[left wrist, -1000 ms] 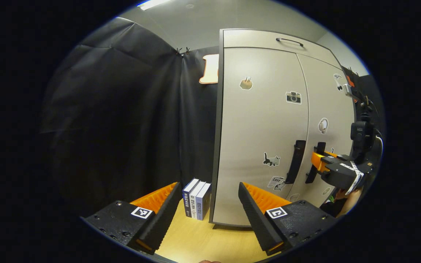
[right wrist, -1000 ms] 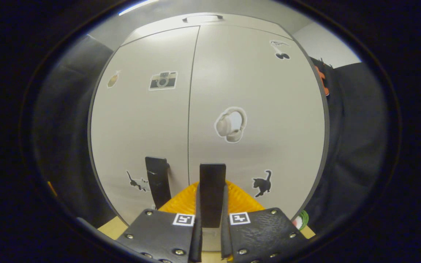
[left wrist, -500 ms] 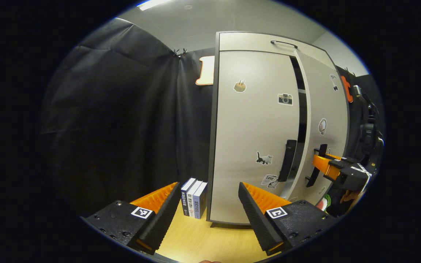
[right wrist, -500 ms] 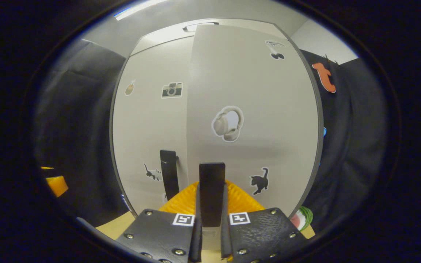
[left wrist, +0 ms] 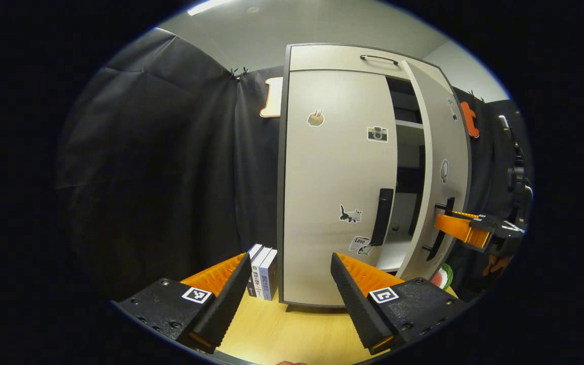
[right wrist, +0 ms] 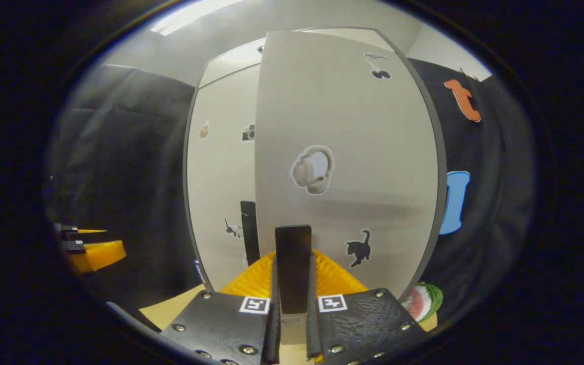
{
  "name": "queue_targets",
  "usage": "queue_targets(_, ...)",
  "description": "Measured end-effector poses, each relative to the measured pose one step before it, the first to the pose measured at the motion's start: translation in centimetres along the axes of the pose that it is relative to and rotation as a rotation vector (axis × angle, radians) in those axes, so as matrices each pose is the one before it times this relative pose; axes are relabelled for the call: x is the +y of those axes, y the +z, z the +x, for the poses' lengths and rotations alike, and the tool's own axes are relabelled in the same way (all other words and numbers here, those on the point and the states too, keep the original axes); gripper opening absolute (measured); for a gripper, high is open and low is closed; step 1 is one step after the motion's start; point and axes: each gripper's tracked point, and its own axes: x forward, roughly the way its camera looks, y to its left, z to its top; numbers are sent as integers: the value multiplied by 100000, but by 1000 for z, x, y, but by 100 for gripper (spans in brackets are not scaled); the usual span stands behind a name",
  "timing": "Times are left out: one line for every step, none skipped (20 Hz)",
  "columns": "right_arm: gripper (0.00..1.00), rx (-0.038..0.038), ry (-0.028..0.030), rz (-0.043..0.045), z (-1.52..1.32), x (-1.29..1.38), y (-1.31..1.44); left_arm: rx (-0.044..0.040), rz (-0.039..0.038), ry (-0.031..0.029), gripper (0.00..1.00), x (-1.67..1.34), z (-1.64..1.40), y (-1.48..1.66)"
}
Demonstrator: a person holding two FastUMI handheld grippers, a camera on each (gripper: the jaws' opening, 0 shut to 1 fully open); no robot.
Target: Open the right door of the double-door shoe cabinet with the right hand, and open the left door with the left hand.
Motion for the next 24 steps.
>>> queue_targets(20, 337, 1074, 157, -219, -119, 33, 312, 18, -182, 97, -137, -46, -141)
queue_targets(20, 260, 1077, 102, -199, -128, 18, 358, 118, -168, 97, -158, -47, -66)
queue_targets(20, 24, 1151, 184, -253, -165, 71, 115, 168, -172, 97, -168, 56, -83)
queue_targets(21, 61, 1126, 370, -90, -99, 90, -99, 126, -209, 97, -169, 62, 82)
queue_targets(21, 76, 1080, 388, -194, -142, 19, 65, 164, -394, 97, -227, 40, -27)
queue_targets(21, -32, 1088, 153, -298, -159, 38, 227, 204, -520, 97, -305, 90, -77)
queue_targets(20, -29, 1024, 27, -371, -181, 57, 269, 130, -623, 97, -364, 85, -72)
queue_targets(21, -145, 1016, 278, -320, -130, 28, 138, 96, -785, 97, -361, 78, -9)
queue_targets(20, -73, 976, 280, -374, -256, 62, 281, 150, -967, 97, -446, 199, -160)
queue_targets(20, -377, 995, 69, -330, -258, 52, 356, 158, -1038, 97, -503, 155, -62)
queue_targets(20, -393, 641, 271, -326, -374, 220, 433, 189, -1185, 97, -557, 133, -164)
queue_targets(20, -89, 378, 746, -657, -20, 95, 348, 122, -1114, 97, -544, 213, -37)
queue_targets(20, -103, 221, 922, -592, -203, 154, 201, 164, -1321, 97, -608, 187, -91)
queue_targets(20, -10, 45, 783, -493, -514, 24, 66, 153, -1400, 95, -655, 161, 2)
queue_targets(20, 92, -38, 76, -409, -422, 35, 145, 338, -1405, 98, -692, 98, -70)
queue_targets(20, 149, -255, -177, -449, -420, -116, 106, 375, -1282, 98, -579, 54, -64)
queue_targets(20, 198, -437, -239, -452, -320, -73, 125, 295, -1116, 98, -586, 111, -69)
queue_targets(20, 33, -564, 72, -501, -360, -17, 407, 272, -948, 98, -488, 47, -68)
queue_targets(20, 15, -381, 670, -332, -315, -6, 379, -18, -769, 98, -574, -64, -135)
queue_targets(19, -77, -190, 488, -420, -305, -118, 220, -247, -730, 98, -449, -16, -112)
queue_targets(19, 672, 426, 5, -316, -162, -235, 237, -337, -683, 98, -398, 17, -56)
queue_targets(19, 1807, -108, -569, -294, -207, -646, 388, -181, -753, 98, -395, -34, -84)
queue_targets(18, 1025, -386, -388, -225, -97, -491, 62, -55, -493, 98, -292, -141, -68)
queue_targets(19, -982, -443, -470, -62, -148, 270, -98, 107, -166, 98, -211, -94, 27)
